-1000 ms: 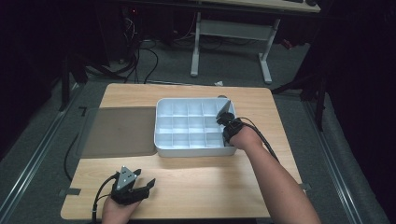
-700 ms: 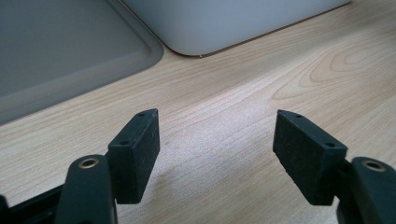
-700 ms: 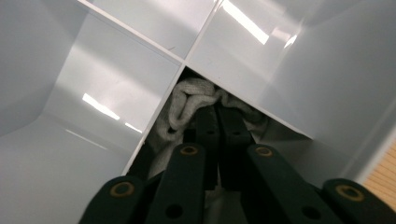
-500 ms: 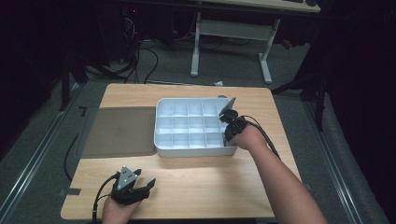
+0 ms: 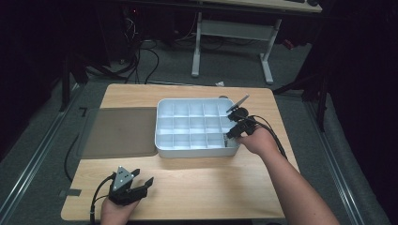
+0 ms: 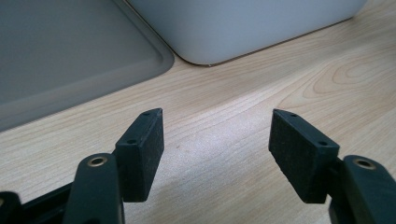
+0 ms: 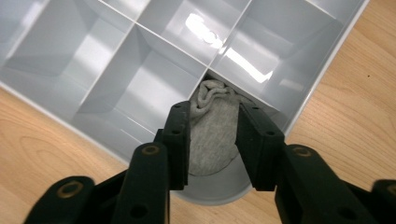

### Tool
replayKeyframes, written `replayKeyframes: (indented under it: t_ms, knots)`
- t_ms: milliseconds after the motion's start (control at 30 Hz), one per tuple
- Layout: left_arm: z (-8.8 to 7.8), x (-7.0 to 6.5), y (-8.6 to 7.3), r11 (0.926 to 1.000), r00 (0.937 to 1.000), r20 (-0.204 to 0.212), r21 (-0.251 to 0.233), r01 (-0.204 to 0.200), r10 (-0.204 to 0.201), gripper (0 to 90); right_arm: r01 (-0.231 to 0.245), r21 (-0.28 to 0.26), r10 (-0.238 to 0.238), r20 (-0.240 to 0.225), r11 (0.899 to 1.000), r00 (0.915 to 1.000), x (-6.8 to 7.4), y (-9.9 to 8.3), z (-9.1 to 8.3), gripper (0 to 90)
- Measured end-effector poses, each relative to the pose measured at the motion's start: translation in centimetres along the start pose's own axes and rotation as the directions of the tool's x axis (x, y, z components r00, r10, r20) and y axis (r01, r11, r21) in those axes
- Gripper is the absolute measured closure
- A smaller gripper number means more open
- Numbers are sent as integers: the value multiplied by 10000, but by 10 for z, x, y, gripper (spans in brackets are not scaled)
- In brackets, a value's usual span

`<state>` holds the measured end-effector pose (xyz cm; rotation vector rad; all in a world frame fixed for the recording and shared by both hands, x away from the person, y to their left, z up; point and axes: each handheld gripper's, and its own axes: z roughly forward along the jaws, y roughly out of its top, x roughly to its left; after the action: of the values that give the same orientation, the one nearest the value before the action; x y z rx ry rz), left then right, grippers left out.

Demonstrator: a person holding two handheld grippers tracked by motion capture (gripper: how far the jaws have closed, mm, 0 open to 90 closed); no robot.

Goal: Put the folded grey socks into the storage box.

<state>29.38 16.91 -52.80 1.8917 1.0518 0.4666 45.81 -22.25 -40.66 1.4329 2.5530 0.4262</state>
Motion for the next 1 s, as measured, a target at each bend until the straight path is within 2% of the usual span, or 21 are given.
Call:
replayKeyframes:
  t_ms: [167,367,433,533,567,633,700,767,800,900,933,967,1000]
  knots:
    - [1,-4,0,9999,9999,25,29,-162,162,361,-296,-557,289,-133,9980,9995,-2,-15,-8,639]
    - [-1,-4,0,9998,9998,16,22,-192,192,362,-366,-1514,334,-240,9878,9992,-4,-36,-11,618]
    - [-1,-3,0,9999,9999,46,34,-114,114,366,-187,-1724,181,-51,9849,9998,-2,-41,-12,618]
    - [-3,-2,0,10000,9998,186,54,-7,6,387,-503,-2218,414,-448,9738,9981,-4,-49,-16,630]
    - [-3,-2,0,10000,9997,231,15,51,-51,402,-465,-2298,384,-397,9721,9985,-4,-51,-17,631]
    - [-4,-3,-1,10000,9997,249,-28,73,-72,413,-420,-2685,371,-233,9624,9990,-2,-56,-19,631]
    - [-4,-3,-1,10000,9997,224,-15,11,-10,413,-570,-3030,429,-529,9513,9977,-2,-62,-20,627]
    - [-5,-4,-1,10000,9999,144,5,-87,87,412,-349,-3239,237,-384,9455,9990,1,-67,-20,623]
    - [-5,-4,-1,10000,9999,89,-2,-97,97,407,-285,-3506,174,-348,9361,9992,3,-71,-19,621]
    - [-5,-5,-2,9999,9999,-13,-8,-167,167,396,-130,-3657,21,-303,9306,9995,6,-78,-17,608]
    - [-5,-5,-2,9998,9998,-35,-8,-184,184,394,-70,-3845,-7,-199,9231,9998,7,-82,-17,608]
    - [-5,-5,-3,9998,9998,-65,2,-193,193,393,-143,-3994,45,-253,9167,9997,8,-86,-15,607]
    - [-5,-5,-3,9998,9998,-68,4,-193,193,393,-229,-4033,77,-392,9148,9992,9,-90,-13,604]
